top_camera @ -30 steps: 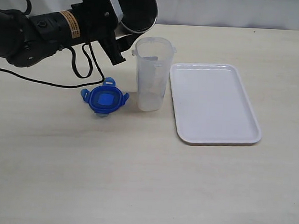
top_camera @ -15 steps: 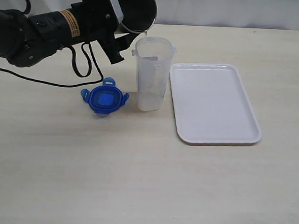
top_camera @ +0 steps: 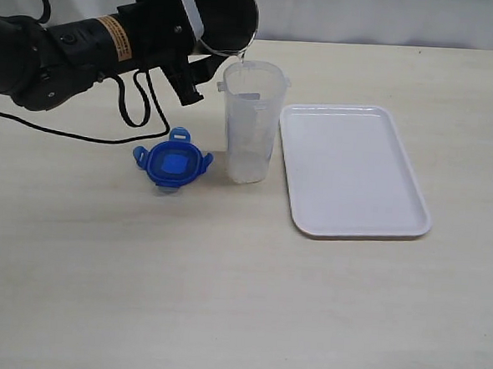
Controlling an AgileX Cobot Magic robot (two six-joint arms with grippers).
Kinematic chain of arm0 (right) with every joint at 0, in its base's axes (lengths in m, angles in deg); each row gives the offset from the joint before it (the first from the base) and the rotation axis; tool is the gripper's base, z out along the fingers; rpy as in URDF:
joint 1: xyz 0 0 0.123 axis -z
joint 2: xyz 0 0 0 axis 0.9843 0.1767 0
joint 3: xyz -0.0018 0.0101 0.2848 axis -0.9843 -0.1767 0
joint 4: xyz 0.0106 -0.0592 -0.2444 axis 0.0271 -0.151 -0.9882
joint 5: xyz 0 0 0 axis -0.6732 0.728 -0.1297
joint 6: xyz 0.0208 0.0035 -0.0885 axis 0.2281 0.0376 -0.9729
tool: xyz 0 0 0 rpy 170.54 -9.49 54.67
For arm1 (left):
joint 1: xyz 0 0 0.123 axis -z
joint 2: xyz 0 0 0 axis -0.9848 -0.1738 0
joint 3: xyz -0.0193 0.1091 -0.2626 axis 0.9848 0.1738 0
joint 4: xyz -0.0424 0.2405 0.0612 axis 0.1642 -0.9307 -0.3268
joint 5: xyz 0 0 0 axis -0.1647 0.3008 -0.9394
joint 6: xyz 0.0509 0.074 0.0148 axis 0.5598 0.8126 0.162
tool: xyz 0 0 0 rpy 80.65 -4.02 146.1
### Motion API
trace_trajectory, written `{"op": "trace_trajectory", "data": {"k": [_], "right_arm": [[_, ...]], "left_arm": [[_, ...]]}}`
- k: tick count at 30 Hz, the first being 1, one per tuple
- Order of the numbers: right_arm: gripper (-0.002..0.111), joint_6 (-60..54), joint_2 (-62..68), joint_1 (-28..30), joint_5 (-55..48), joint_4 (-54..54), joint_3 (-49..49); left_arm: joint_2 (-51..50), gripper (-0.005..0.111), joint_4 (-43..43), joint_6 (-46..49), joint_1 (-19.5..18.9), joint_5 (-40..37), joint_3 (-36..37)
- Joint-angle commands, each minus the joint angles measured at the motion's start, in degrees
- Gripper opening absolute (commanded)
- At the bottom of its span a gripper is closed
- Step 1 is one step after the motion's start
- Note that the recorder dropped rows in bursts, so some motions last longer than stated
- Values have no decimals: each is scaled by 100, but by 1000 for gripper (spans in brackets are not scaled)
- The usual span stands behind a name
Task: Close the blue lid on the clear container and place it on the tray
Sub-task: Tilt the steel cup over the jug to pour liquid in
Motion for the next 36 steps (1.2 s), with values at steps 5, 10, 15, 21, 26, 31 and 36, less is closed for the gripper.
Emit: {"op": "trace_trajectory", "data": {"k": [5, 10, 15, 21, 26, 31, 36], "right_arm": [[4, -32, -25, 35, 17, 5, -9], [4, -32, -25, 35, 17, 5, -9], [4, -32, -25, 35, 17, 5, -9], [4, -32, -25, 35, 17, 5, -9], [4, -32, -25, 35, 17, 5, -9], [4, -32, -25, 35, 17, 5, -9], [4, -32, -25, 35, 17, 5, -9]], "left_arm": [[88, 0, 279, 193, 8, 388, -97], [88, 0, 347, 310, 8, 388, -97], [88, 0, 347, 351, 8, 388, -97], [88, 0, 347, 468, 8, 388, -97], [88, 0, 347, 468, 8, 388, -97], [88, 0, 347, 508, 8, 388, -97], [88, 0, 347, 658, 8, 388, -97]]}}
